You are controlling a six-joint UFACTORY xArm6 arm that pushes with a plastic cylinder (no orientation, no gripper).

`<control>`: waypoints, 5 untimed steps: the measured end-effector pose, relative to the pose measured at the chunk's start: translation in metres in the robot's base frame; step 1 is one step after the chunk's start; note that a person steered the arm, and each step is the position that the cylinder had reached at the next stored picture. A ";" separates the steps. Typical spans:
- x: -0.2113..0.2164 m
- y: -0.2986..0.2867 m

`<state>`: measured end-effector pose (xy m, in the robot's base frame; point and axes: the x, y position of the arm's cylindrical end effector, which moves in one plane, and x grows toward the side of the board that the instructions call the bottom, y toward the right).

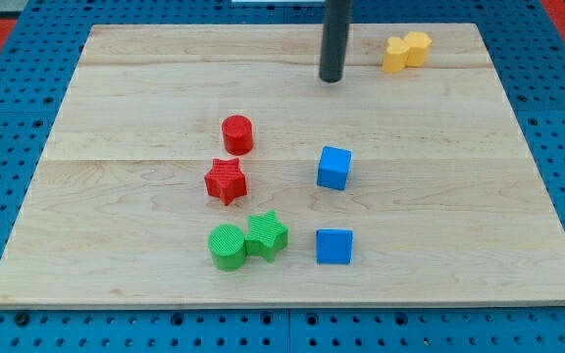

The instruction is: Move the red circle to the left center

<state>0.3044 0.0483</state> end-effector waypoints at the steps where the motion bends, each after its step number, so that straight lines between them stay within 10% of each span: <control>1: 0.007 -0.026; 5: 0.007 -0.057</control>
<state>0.3113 -0.0087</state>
